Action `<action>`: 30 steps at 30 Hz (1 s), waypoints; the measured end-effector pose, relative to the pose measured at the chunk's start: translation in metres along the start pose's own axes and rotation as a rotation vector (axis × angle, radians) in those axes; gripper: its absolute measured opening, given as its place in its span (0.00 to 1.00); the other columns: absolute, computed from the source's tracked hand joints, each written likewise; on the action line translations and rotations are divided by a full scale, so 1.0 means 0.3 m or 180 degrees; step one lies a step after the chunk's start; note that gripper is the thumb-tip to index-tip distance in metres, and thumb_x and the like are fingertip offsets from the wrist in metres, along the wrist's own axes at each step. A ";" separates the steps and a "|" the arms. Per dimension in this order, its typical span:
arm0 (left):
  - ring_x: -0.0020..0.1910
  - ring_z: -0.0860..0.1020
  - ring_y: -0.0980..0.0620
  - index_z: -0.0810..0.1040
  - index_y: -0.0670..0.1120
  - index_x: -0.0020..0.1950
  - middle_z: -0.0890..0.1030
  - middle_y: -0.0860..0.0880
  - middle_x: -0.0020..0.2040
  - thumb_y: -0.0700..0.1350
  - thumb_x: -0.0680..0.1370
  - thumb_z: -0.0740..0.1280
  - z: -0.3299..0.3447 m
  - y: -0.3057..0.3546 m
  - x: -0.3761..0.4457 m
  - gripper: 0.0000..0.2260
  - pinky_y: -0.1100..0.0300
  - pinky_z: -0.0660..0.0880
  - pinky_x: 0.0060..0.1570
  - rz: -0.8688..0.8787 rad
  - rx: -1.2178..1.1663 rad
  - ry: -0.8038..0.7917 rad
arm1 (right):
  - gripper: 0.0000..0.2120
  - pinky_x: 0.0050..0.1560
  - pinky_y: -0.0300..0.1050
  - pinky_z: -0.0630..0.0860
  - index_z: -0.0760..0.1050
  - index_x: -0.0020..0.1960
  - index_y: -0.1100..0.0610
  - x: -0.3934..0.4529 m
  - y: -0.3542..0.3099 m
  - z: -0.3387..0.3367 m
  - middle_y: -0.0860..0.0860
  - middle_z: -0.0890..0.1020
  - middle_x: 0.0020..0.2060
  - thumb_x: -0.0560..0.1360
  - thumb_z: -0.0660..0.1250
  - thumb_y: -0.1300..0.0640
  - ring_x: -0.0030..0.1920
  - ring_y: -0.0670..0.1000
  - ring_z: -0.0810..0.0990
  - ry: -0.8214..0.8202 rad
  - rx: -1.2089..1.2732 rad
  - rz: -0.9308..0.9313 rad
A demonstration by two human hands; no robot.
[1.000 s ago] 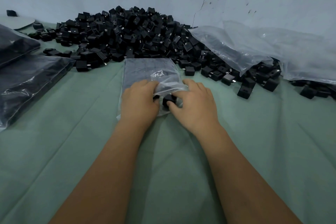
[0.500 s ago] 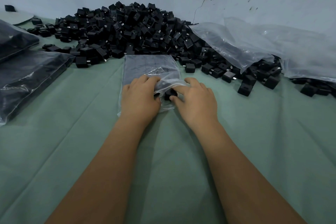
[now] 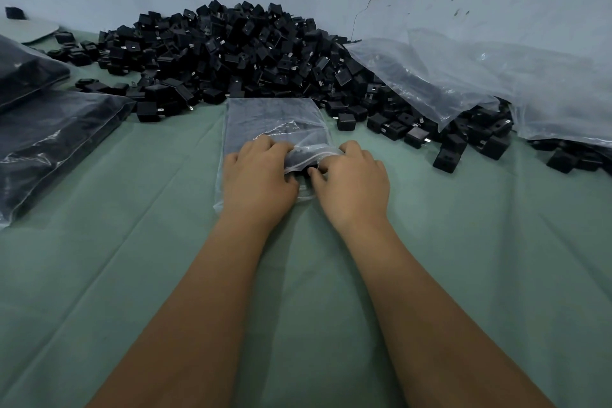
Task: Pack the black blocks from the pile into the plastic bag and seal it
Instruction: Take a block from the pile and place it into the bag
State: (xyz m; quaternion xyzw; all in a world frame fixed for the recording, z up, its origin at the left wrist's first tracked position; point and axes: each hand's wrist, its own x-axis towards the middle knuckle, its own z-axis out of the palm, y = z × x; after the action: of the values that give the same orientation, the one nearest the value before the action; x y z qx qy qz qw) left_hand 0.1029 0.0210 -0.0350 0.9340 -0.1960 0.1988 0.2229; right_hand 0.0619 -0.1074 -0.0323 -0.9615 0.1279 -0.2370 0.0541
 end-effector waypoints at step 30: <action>0.64 0.70 0.47 0.72 0.50 0.69 0.75 0.51 0.65 0.44 0.75 0.65 -0.009 0.028 -0.015 0.22 0.52 0.62 0.61 0.0181 0.0130 0.0121 | 0.08 0.53 0.44 0.72 0.82 0.46 0.56 0.015 0.089 -0.038 0.51 0.76 0.59 0.72 0.64 0.57 0.57 0.51 0.75 0.0999 0.1739 -0.0104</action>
State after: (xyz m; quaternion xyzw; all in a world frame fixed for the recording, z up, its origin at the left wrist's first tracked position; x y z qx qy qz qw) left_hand 0.0945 0.0168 -0.0320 0.9285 -0.2140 0.2267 0.2016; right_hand 0.0546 -0.1347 -0.0245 -0.8651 0.0509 -0.4089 0.2862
